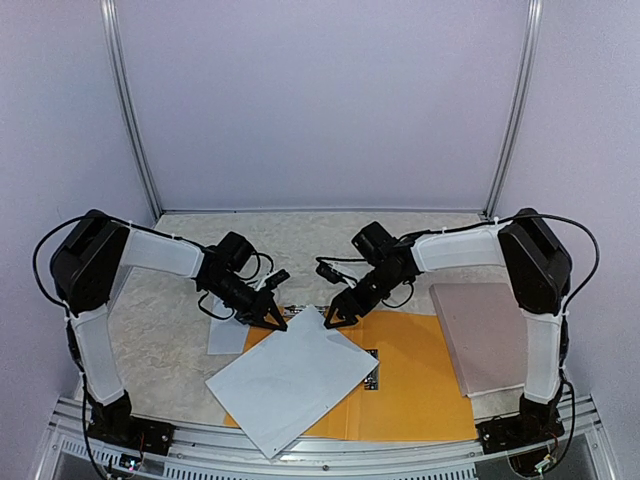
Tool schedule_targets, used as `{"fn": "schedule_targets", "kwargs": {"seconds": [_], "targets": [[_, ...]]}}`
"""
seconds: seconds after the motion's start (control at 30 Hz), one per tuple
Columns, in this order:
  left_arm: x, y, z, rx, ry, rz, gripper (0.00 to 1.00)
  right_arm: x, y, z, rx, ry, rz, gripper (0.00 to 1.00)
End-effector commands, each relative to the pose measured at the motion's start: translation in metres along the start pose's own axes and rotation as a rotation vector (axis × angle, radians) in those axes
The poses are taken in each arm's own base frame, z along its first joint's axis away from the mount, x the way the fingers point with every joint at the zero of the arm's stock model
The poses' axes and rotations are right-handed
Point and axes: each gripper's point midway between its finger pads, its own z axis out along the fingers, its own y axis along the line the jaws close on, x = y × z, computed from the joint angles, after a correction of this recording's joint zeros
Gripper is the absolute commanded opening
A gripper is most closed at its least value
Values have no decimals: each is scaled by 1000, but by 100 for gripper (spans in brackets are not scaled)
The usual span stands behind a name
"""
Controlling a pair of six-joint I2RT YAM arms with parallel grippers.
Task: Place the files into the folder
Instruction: Pick up the file from the folder.
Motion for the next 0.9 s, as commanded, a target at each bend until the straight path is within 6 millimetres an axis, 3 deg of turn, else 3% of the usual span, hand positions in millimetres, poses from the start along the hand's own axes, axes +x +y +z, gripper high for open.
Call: {"fn": "schedule_targets", "kwargs": {"seconds": [0.0, 0.37, 0.87], "targets": [[-1, -16, -10, -49, -40, 26, 0, -7, 3, -15, 8, -41, -3, 68], [40, -14, -2, -85, -51, -212, 0, -9, 3, -20, 17, -52, -5, 68], [34, -12, -32, -135, -208, -395, 0, -7, 3, -22, 30, -61, 8, 68]]}}
